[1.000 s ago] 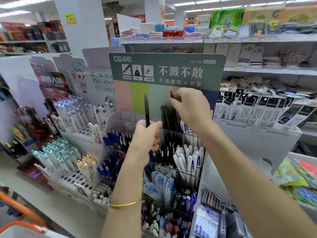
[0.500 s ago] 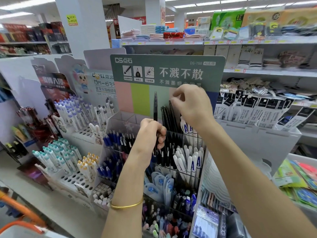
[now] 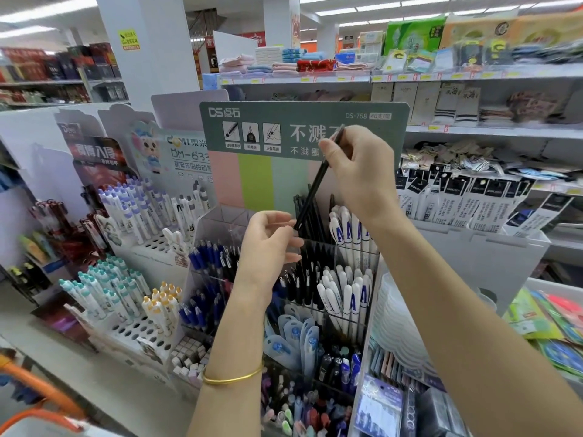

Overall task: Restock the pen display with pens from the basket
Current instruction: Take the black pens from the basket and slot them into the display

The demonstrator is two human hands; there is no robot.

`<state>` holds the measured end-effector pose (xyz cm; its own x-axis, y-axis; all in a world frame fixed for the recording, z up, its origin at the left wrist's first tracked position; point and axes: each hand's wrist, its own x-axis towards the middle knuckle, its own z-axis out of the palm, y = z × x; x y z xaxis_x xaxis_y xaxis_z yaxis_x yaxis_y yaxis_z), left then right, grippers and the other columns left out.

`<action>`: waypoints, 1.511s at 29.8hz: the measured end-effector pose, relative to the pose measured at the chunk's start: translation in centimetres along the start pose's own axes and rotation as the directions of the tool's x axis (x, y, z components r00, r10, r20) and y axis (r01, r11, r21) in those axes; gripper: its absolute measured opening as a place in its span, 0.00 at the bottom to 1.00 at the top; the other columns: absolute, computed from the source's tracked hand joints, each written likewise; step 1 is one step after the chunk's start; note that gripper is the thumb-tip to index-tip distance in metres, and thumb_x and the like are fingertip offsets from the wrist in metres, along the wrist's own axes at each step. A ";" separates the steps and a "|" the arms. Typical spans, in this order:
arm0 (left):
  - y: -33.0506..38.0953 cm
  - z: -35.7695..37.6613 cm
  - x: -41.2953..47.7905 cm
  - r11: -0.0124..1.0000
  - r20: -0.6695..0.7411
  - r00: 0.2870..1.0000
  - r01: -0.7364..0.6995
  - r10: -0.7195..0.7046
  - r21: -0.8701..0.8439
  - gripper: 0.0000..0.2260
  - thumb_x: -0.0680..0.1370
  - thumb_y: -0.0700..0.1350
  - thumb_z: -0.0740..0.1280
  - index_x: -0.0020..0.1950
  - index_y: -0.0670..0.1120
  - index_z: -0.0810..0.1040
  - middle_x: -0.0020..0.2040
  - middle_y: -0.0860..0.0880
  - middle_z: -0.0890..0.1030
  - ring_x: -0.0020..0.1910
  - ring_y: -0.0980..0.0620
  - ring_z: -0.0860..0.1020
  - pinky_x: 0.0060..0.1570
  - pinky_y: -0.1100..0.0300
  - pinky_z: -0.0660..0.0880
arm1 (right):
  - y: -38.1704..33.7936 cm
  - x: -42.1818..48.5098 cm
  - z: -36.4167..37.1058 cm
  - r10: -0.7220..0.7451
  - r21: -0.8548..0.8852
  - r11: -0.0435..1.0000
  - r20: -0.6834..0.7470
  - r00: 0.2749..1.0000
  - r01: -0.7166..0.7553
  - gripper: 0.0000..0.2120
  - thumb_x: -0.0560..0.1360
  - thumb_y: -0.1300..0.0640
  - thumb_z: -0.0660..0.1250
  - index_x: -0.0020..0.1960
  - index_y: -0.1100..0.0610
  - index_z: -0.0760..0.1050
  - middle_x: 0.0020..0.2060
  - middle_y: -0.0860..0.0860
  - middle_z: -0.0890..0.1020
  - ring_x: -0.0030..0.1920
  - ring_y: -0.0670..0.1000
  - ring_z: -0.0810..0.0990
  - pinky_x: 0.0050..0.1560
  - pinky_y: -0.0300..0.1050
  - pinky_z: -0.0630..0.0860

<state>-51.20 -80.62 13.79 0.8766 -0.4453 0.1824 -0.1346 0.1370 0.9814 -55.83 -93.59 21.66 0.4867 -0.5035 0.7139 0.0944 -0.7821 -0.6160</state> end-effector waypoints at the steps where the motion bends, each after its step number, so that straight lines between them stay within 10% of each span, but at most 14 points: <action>1: 0.0 0.0 0.0 1.000 -0.011 1.000 0.008 -0.008 0.007 0.08 0.81 0.36 0.60 0.53 0.47 0.74 0.52 0.49 0.79 0.40 0.56 0.80 0.35 0.63 0.77 | 0.1 -0.2 0.2 -0.008 -0.011 1.000 0.002 1.000 0.008 0.12 0.79 0.54 0.65 0.43 0.63 0.75 0.32 0.47 0.74 0.36 0.49 0.72 0.38 0.44 0.68; 8: 0.0 0.0 -0.1 0.999 -0.075 0.997 0.031 -0.029 0.022 0.09 0.81 0.36 0.59 0.53 0.49 0.72 0.53 0.49 0.80 0.39 0.56 0.80 0.34 0.64 0.77 | 0.5 -0.1 0.6 -0.143 -0.177 0.974 0.009 0.990 0.143 0.09 0.78 0.57 0.64 0.43 0.63 0.74 0.39 0.55 0.78 0.42 0.56 0.75 0.44 0.50 0.69; 20: 0.2 0.4 -0.4 0.997 -0.037 0.997 0.069 -0.068 0.032 0.07 0.81 0.38 0.60 0.55 0.48 0.73 0.53 0.49 0.81 0.40 0.56 0.79 0.34 0.64 0.75 | 1.7 -1.9 1.9 0.132 -0.686 0.699 0.400 0.907 0.201 0.19 0.73 0.45 0.70 0.53 0.60 0.78 0.55 0.58 0.76 0.58 0.59 0.70 0.50 0.49 0.67; 31: -0.1 -0.5 -2.1 0.995 -0.077 0.992 0.099 -0.100 -0.022 0.07 0.81 0.37 0.60 0.57 0.46 0.73 0.52 0.47 0.82 0.39 0.56 0.80 0.35 0.63 0.76 | -0.7 -4.4 0.6 -0.107 -0.310 0.930 0.285 0.952 0.197 0.05 0.72 0.56 0.70 0.46 0.56 0.76 0.41 0.49 0.74 0.50 0.54 0.71 0.45 0.47 0.69; 38: -4.2 -6.4 -7.5 0.982 -0.362 0.913 0.175 -0.189 -0.073 0.07 0.81 0.36 0.58 0.53 0.44 0.74 0.41 0.48 0.81 0.32 0.58 0.79 0.32 0.63 0.74 | -3.7 -12.4 7.1 -0.163 0.061 0.986 0.597 0.785 0.158 0.02 0.73 0.56 0.69 0.45 0.53 0.77 0.42 0.48 0.77 0.42 0.48 0.74 0.45 0.50 0.74; 45: -14.3 -13.2 -19.7 0.802 -0.584 0.554 0.472 -0.593 -0.367 0.10 0.80 0.34 0.53 0.43 0.41 0.72 0.30 0.47 0.75 0.22 0.56 0.71 0.21 0.67 0.65 | -5.8 -25.6 13.9 -0.214 0.255 0.966 0.880 0.423 -0.041 0.03 0.75 0.61 0.66 0.47 0.56 0.78 0.40 0.47 0.78 0.42 0.48 0.76 0.44 0.44 0.73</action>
<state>-60.46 -62.08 -4.66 0.8352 0.1888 -0.5165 0.4755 0.2239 0.8507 -56.78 -71.02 2.33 0.9503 0.2776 0.1410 0.2926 -0.6412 -0.7094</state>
